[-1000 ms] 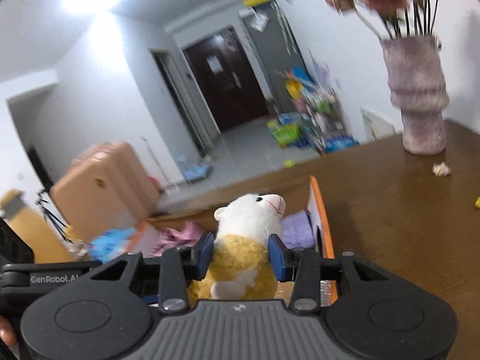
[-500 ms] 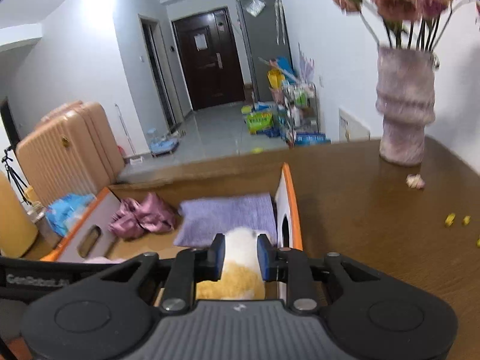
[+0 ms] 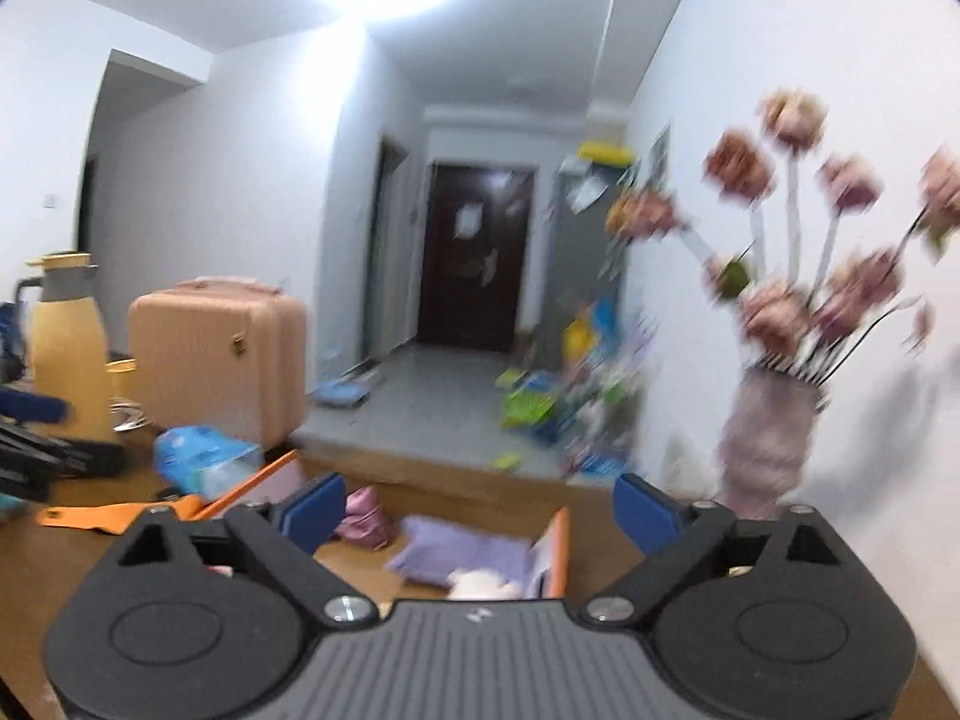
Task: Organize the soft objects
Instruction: 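Withdraw the right gripper from the box back over the table, then grasp the wrapped candy with the left gripper while the right gripper grasps the clear plastic bag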
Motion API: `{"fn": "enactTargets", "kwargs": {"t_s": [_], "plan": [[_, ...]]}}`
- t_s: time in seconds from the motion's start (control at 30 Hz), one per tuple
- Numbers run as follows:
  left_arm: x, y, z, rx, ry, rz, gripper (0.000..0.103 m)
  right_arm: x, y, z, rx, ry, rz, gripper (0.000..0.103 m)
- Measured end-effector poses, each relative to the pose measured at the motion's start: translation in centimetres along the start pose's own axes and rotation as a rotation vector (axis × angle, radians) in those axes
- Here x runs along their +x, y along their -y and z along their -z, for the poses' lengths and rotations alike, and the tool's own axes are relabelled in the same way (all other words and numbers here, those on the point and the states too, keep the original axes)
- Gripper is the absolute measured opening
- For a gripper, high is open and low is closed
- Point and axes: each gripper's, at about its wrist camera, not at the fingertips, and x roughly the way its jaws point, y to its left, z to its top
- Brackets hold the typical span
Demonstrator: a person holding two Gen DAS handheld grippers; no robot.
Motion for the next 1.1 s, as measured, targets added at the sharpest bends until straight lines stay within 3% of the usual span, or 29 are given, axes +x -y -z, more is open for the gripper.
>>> {"fn": "enactTargets", "kwargs": {"t_s": [0.27, 0.43, 0.73, 0.87, 1.0, 1.1], "plan": [[-5.3, -1.3, 1.5, -0.047, 0.058, -0.006, 0.102, -3.4, -2.4, 0.5, 0.017, 0.043, -0.008, 0.096], [-8.6, -1.7, 4.1, -0.076, 0.070, -0.009, 0.103, -6.6, -3.7, 1.9, 0.033, 0.066, -0.017, 0.096], [-17.2, 0.1, 13.2, 0.008, 0.081, 0.052, 0.103, -14.8, -6.1, 9.5, 0.070, 0.058, -0.065, 0.096], [-20.7, -0.4, 17.5, -0.037, 0.037, 0.084, 0.103, -19.1, -7.2, 13.5, 0.105, 0.021, -0.131, 0.096], [-21.3, -0.6, 19.8, -0.017, -0.047, 0.099, 0.103, -21.4, -7.9, 17.4, 0.185, -0.058, -0.214, 0.096], [-20.5, -0.5, 19.6, 0.013, -0.039, 0.083, 0.103, -20.8, -8.6, 17.8, 0.139, -0.085, -0.184, 0.096]]}}
